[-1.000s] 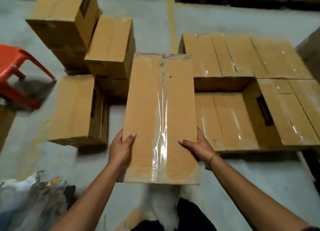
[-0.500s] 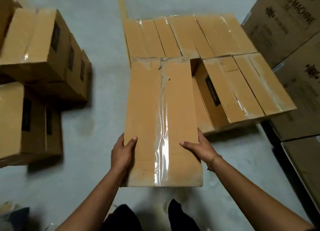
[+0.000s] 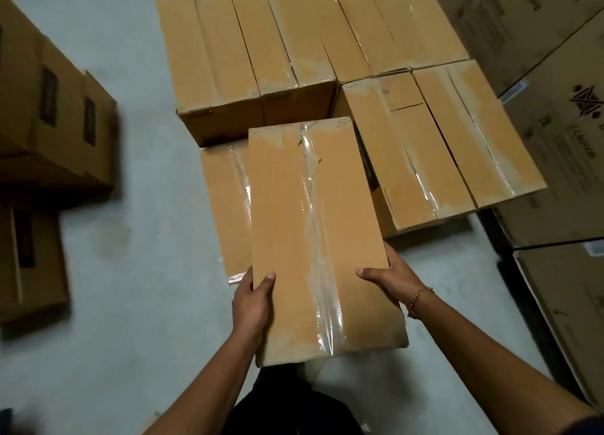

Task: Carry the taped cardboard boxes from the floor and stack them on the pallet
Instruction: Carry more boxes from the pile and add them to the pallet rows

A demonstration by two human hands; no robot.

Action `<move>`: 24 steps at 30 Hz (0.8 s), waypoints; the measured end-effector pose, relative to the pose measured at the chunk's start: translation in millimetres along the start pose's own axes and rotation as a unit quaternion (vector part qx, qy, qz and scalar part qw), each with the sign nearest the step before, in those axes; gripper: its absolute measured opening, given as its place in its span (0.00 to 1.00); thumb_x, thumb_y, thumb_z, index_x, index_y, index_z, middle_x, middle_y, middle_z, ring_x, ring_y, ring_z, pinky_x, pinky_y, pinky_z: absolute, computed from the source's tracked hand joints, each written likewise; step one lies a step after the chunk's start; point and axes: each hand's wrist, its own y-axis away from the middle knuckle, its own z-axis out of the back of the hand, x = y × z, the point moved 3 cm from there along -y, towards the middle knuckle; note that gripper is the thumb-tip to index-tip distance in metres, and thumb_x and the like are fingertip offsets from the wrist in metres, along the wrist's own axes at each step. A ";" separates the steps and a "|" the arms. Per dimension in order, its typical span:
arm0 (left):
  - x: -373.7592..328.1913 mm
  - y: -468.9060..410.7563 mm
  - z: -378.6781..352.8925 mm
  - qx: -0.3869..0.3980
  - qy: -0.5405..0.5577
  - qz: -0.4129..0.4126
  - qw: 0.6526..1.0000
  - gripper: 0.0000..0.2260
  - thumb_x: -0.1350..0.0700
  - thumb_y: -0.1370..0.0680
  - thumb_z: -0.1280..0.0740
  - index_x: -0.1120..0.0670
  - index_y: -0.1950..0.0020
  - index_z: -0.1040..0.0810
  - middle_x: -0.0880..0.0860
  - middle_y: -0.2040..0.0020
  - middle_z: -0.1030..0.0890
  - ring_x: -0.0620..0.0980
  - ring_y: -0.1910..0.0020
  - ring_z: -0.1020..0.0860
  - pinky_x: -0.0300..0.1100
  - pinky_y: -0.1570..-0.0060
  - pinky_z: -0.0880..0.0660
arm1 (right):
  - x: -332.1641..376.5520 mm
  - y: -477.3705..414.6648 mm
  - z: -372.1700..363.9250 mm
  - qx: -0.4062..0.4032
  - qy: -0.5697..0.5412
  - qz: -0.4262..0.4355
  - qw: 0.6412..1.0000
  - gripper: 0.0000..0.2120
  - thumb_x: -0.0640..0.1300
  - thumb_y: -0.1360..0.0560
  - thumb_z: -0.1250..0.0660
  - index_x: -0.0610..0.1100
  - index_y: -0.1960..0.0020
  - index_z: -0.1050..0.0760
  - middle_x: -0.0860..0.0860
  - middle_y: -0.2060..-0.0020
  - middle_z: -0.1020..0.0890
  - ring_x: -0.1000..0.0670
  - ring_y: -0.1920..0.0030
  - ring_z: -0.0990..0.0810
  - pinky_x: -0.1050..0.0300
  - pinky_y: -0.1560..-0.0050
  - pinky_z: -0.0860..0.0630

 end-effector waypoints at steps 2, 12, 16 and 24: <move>3.6 -17.9 -19.6 0.003 0.003 0.015 1.000 0.33 0.35 0.30 0.30 0.44 0.27 0.26 0.43 0.34 0.19 0.48 0.35 0.21 0.54 0.31 0.28 | -4.3 -20.3 11.9 -0.012 0.002 -0.005 1.000 0.35 0.49 0.28 0.22 0.56 0.27 0.35 0.56 0.42 0.21 0.50 0.43 0.22 0.50 0.43 0.25; 19.1 -73.1 -113.2 0.006 -0.017 0.042 0.999 0.16 0.50 0.18 0.33 0.45 0.30 0.24 0.44 0.41 0.17 0.48 0.42 0.19 0.50 0.36 0.25 | -55.4 -119.9 54.4 -0.047 0.075 -0.013 0.996 0.38 0.47 0.26 0.25 0.52 0.21 0.39 0.49 0.32 0.23 0.43 0.34 0.24 0.46 0.34 0.25; 39.3 -87.0 -148.9 -0.019 -0.043 0.035 0.998 0.19 0.51 0.17 0.34 0.45 0.26 0.27 0.45 0.38 0.18 0.48 0.41 0.20 0.50 0.37 0.25 | -85.6 -150.2 70.4 -0.044 0.102 0.002 0.994 0.35 0.45 0.24 0.27 0.52 0.21 0.38 0.49 0.33 0.22 0.43 0.34 0.23 0.49 0.36 0.26; 46.6 -97.2 -195.3 -0.077 -0.083 0.017 0.993 0.24 0.50 0.17 0.35 0.46 0.21 0.34 0.48 0.31 0.23 0.52 0.33 0.25 0.49 0.33 0.30 | -108.4 -176.4 97.2 -0.049 0.192 0.071 0.977 0.44 0.52 0.27 0.25 0.52 0.19 0.45 0.51 0.22 0.36 0.44 0.27 0.30 0.48 0.33 0.30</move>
